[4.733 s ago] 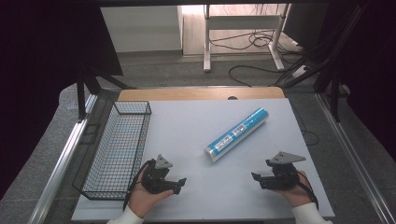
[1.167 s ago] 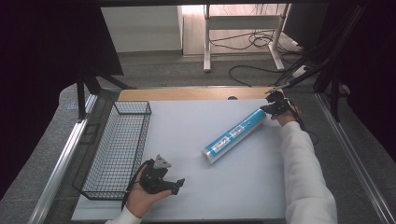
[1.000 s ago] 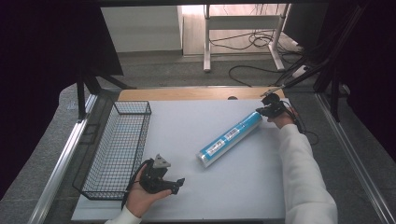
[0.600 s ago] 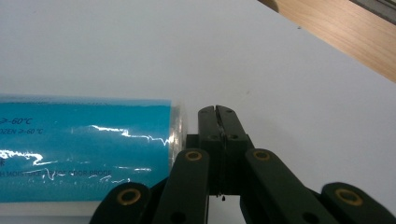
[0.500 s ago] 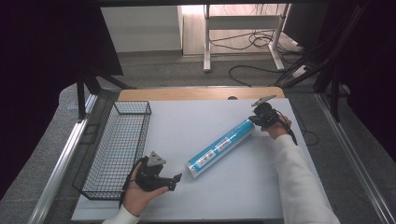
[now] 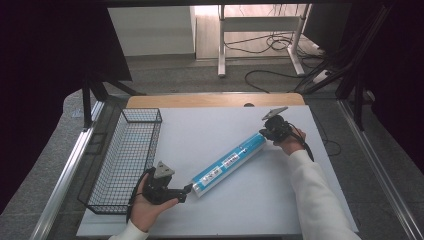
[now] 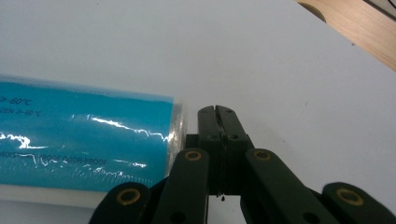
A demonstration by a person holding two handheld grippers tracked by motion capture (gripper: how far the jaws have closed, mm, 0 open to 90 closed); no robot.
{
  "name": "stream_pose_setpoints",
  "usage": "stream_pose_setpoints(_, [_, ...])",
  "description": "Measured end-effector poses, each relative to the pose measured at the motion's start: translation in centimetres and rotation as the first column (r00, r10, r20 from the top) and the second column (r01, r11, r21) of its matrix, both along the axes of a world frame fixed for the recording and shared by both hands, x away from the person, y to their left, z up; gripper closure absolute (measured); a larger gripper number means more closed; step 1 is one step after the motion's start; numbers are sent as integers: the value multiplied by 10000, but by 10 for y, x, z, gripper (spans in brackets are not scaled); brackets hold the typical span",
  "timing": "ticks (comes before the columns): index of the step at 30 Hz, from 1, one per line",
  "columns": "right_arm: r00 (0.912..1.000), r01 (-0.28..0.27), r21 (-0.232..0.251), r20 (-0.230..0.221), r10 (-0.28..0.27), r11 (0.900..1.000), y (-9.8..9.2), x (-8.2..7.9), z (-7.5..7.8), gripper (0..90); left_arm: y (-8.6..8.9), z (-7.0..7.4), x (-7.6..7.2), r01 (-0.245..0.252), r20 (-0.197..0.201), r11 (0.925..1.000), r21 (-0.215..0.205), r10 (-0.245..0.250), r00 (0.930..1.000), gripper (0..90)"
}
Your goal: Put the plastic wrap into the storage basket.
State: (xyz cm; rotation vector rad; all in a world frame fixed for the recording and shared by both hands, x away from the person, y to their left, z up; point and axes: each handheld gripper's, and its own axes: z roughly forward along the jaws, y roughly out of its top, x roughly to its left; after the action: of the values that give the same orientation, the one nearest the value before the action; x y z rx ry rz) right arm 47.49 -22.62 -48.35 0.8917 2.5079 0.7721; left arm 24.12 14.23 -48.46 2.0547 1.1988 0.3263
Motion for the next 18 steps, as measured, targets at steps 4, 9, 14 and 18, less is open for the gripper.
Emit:
stream_pose_setpoints(4, [9998,166,-193,60,-165,9997,-2,-1,0,897,0,0,0,6,-19,10000,9,-6,10000,159])
stream_pose_setpoints(9, [9960,883,245,102,-886,9958,-23,-22,16,897,2,1,-1,6,-39,10000,-81,-7,10000,158])
stream_pose_setpoints(14, [9980,638,811,-32,-637,9947,-33,-53,23,897,1,-1,0,49,-98,10000,6,-49,9999,159])
stream_pose_setpoints(18, [9986,489,1045,-255,-465,9933,-40,-94,23,896,-1,0,0,152,-98,9999,-8,-152,9998,159])
